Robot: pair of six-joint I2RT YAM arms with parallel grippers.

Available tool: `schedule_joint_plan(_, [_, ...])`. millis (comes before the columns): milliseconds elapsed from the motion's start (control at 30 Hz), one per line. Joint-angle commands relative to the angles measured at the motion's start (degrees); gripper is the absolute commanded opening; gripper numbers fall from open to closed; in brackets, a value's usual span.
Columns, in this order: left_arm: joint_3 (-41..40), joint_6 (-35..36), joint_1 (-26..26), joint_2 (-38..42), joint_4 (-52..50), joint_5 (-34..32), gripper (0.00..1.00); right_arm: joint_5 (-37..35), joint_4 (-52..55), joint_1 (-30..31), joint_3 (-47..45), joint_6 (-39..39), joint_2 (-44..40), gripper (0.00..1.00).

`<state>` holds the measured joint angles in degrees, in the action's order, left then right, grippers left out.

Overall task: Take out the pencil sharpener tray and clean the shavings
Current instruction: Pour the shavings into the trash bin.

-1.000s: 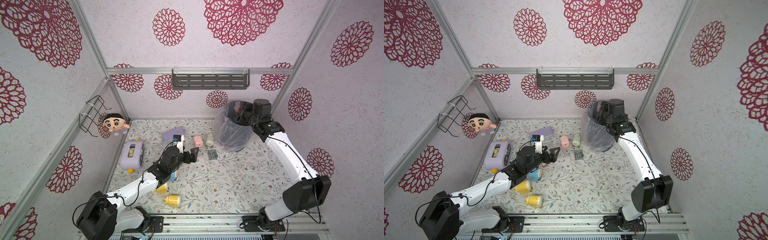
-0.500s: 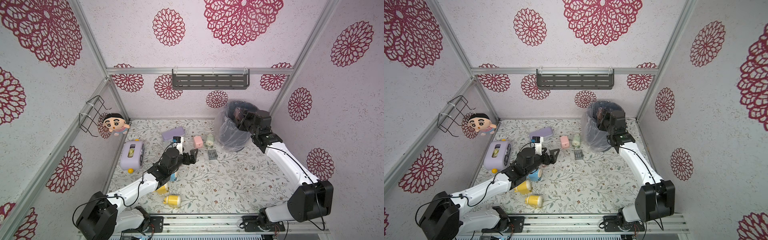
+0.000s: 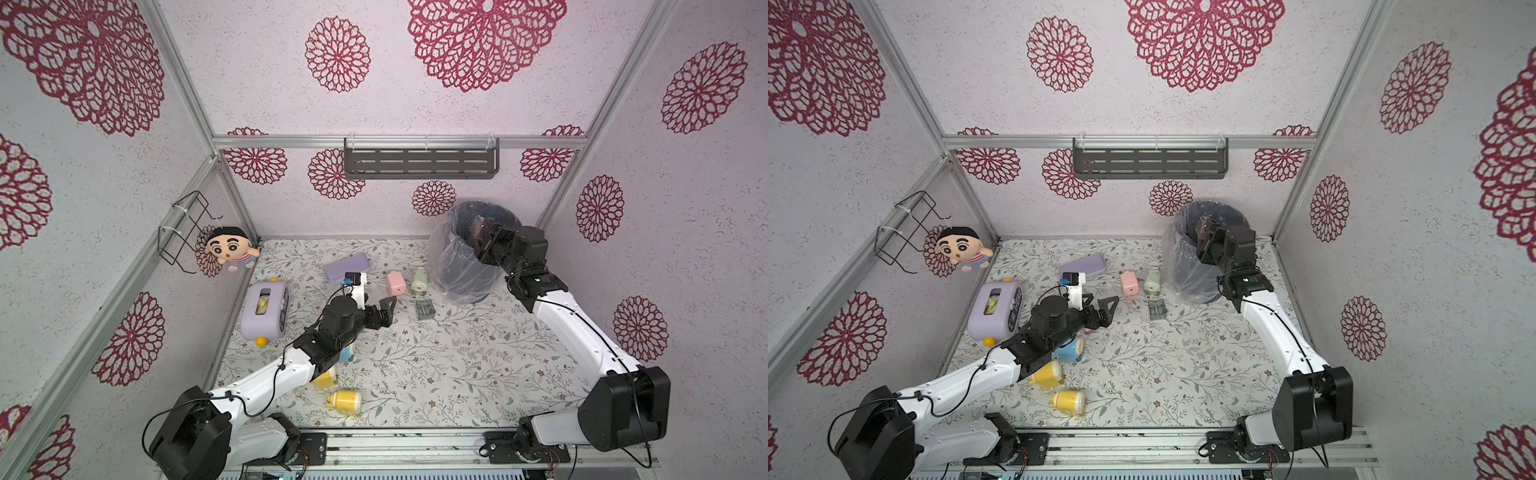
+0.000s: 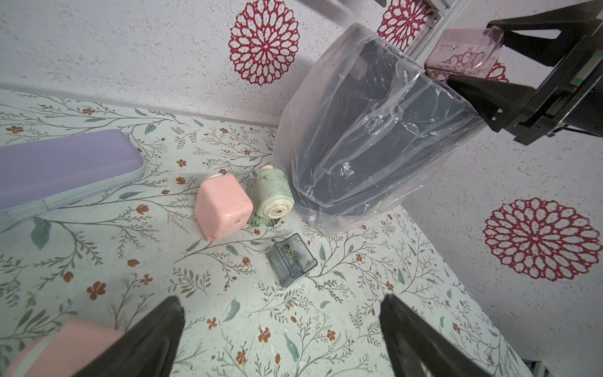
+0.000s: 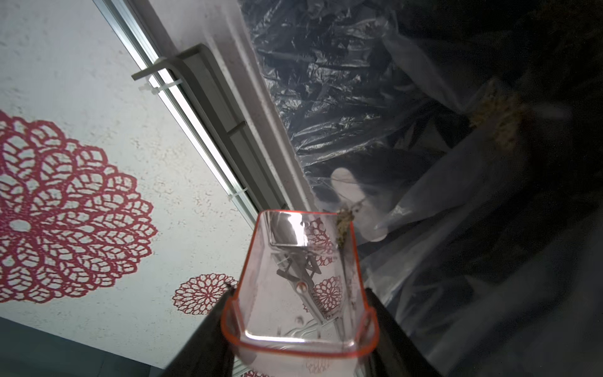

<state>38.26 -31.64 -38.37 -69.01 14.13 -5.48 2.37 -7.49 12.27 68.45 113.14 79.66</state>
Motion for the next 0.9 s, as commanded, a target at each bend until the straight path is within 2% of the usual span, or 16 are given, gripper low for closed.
schedule_joint_plan(0, [-0.99, 0.9, -0.89, 1.22, 1.75, -0.45, 0.97, 1.26, -0.6, -0.5, 1.84, -0.22, -1.25, 0.43])
schedule_joint_plan(200, [-1.24, 1.08, -1.18, 1.16, 2.11, -0.72, 0.97, 1.05, 2.92, -0.5, 7.44, -3.25, -1.84, 0.44])
schedule_joint_plan(533, [-1.26, 1.2, -1.46, 0.99, 2.32, -0.83, 0.97, 1.14, 0.58, -1.24, -0.63, -1.34, -2.87, 0.45])
schedule_joint_plan(767, [-1.35, 1.4, -1.53, 0.9, 2.52, -1.03, 0.97, 0.81, 4.14, -1.12, 6.37, -4.41, -2.36, 0.45])
schedule_joint_plan(867, [-1.35, 1.36, -1.6, 0.64, 2.57, -1.11, 0.97, 0.53, 4.59, -1.16, 6.49, -4.95, -2.99, 0.46])
